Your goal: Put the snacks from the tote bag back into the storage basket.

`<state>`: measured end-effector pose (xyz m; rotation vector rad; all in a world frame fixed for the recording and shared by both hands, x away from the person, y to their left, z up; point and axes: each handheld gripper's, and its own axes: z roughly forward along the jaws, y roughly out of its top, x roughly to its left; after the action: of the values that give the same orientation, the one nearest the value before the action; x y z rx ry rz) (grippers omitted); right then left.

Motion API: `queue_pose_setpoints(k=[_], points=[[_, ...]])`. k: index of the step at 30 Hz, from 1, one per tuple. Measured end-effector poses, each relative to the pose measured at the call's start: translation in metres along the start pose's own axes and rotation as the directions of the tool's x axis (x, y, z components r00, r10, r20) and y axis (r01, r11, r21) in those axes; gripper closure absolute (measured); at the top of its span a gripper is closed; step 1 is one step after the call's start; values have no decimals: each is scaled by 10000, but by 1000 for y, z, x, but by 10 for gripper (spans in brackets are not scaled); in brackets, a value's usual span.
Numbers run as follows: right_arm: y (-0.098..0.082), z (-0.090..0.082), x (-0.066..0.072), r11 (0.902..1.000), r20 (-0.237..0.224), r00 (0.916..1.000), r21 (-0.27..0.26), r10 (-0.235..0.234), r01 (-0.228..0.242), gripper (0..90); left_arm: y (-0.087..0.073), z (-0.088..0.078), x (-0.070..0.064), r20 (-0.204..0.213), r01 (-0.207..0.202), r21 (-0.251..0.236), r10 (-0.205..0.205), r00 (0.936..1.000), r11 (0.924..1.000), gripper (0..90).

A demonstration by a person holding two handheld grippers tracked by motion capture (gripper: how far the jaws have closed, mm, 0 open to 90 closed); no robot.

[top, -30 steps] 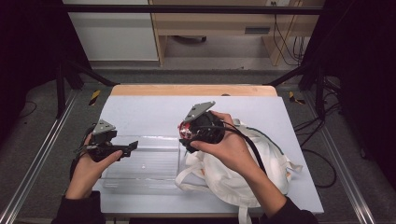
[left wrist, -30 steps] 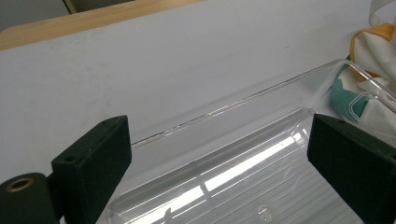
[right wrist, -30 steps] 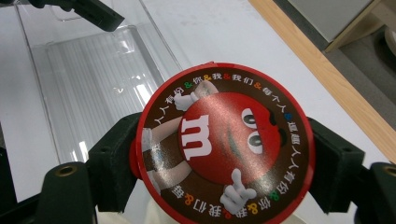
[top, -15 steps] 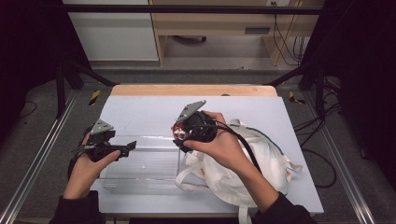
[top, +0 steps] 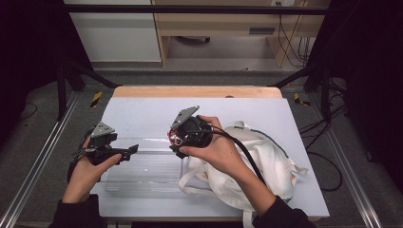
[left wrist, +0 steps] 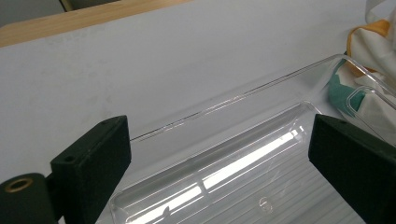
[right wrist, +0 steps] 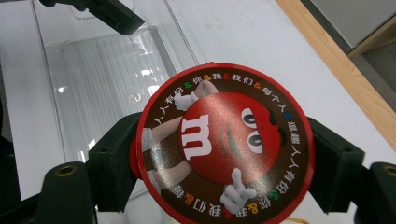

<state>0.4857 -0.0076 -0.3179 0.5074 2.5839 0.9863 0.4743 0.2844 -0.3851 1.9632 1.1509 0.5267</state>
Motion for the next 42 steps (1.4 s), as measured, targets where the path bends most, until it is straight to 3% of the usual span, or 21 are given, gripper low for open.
queue_pose_setpoints(k=[26,42], points=[[6,17,13,9996,-492,9984,-6,-280,280,238,0,-5,4,21,-94,26,94,10000,10000,58],[-1,40,17,9998,-996,9950,-178,49,-67,238,-1,-8,8,10,-131,82,131,9999,9999,57]])
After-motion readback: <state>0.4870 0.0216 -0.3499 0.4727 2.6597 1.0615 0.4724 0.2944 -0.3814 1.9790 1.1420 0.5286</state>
